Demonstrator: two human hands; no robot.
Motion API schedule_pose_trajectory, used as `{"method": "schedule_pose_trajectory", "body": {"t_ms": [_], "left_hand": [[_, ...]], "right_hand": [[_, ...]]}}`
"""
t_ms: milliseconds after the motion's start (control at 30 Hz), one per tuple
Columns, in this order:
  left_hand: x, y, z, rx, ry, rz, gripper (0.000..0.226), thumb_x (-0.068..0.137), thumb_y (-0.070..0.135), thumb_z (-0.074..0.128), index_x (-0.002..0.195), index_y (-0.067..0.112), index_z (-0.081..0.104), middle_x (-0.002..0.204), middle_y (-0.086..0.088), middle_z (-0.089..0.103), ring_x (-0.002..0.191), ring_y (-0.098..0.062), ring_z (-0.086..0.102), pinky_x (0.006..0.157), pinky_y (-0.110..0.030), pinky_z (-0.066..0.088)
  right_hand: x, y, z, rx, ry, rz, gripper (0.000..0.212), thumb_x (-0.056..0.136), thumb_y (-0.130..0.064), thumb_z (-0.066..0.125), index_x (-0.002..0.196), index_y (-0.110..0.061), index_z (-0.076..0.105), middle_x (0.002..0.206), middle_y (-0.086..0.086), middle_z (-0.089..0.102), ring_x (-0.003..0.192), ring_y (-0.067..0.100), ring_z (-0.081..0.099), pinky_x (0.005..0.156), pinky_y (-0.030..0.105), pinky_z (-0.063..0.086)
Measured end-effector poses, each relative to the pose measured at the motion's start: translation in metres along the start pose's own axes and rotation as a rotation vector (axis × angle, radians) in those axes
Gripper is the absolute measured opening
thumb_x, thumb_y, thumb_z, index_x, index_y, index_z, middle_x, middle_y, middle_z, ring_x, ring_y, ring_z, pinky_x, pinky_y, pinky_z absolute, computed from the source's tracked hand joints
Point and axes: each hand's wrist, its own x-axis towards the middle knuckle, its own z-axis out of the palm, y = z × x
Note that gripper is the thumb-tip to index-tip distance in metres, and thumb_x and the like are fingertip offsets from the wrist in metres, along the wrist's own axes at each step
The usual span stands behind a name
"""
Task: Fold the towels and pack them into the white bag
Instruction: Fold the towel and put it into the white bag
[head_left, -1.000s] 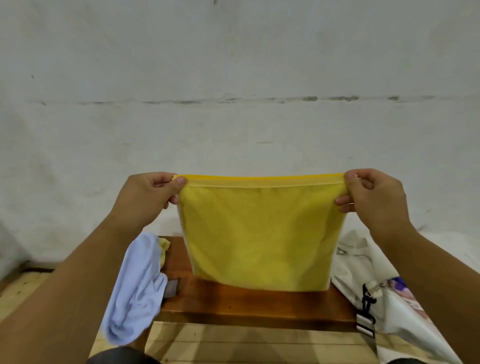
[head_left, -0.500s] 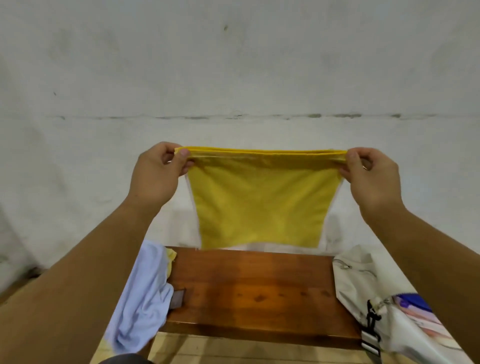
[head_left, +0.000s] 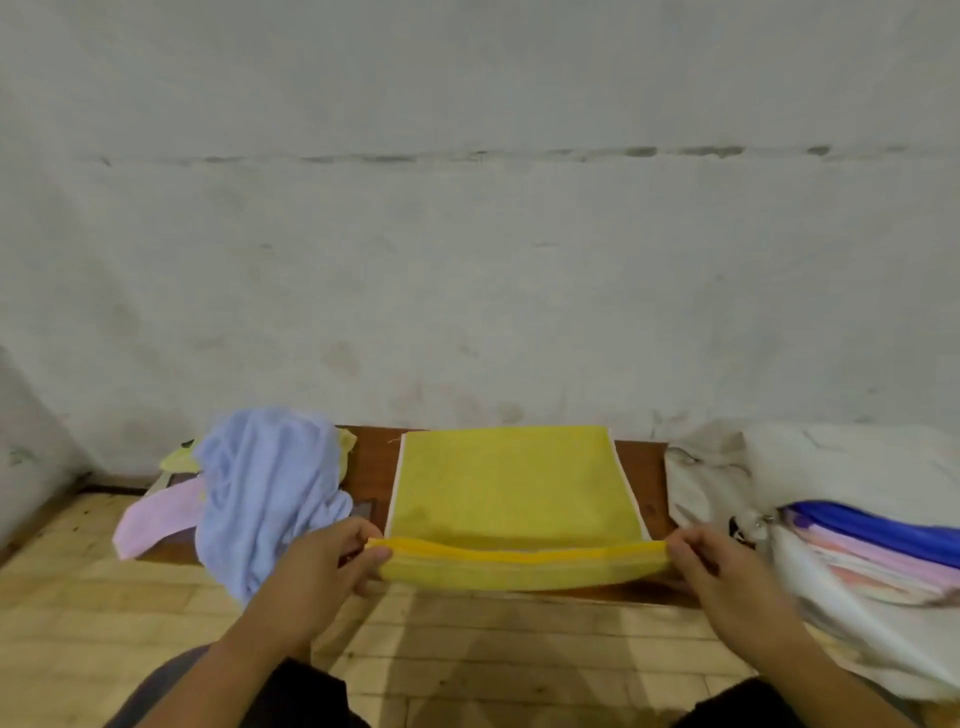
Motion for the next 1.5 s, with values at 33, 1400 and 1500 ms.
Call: {"method": "schedule_pose_trajectory", "body": {"t_ms": [33,1400,1500], "left_hand": [[-0.004,-0.007,0.005,0.019,-0.038,-0.003,0.015,0.097,0.028,0.064,0.087,0.017,0.065,0.069,-0.003,0.066,0.061,-0.019,0.066,0.069,-0.038,0.057],[0.207,-0.044,0.046,0.193,0.213,-0.305,0.012,0.095,0.038,0.064,0.088,0.029,0.065,0.083,0.009,0.067,0.077,-0.009,0.059,0.063,-0.026,0.044],[0.211,-0.046,0.05,0.222,0.218,-0.314,0.012,0.094,0.035,0.065,0.085,0.027,0.064,0.08,0.008,0.065,0.074,-0.009,0.058,0.062,-0.024,0.043]], "right_hand": [[-0.005,0.009,0.003,0.001,-0.031,0.029,0.017,0.101,-0.02,0.059,0.088,-0.023,0.068,0.078,-0.009,0.074,0.074,0.007,0.071,0.082,0.047,0.06],[0.213,0.008,0.071,-0.3,0.013,-0.032,0.009,0.102,-0.028,0.057,0.096,-0.025,0.063,0.084,-0.008,0.065,0.076,0.002,0.055,0.058,0.019,0.036],[0.218,0.007,0.076,-0.33,0.025,-0.03,0.009,0.1,-0.026,0.059,0.093,-0.023,0.064,0.08,-0.011,0.061,0.073,0.004,0.053,0.056,0.021,0.032]]}}
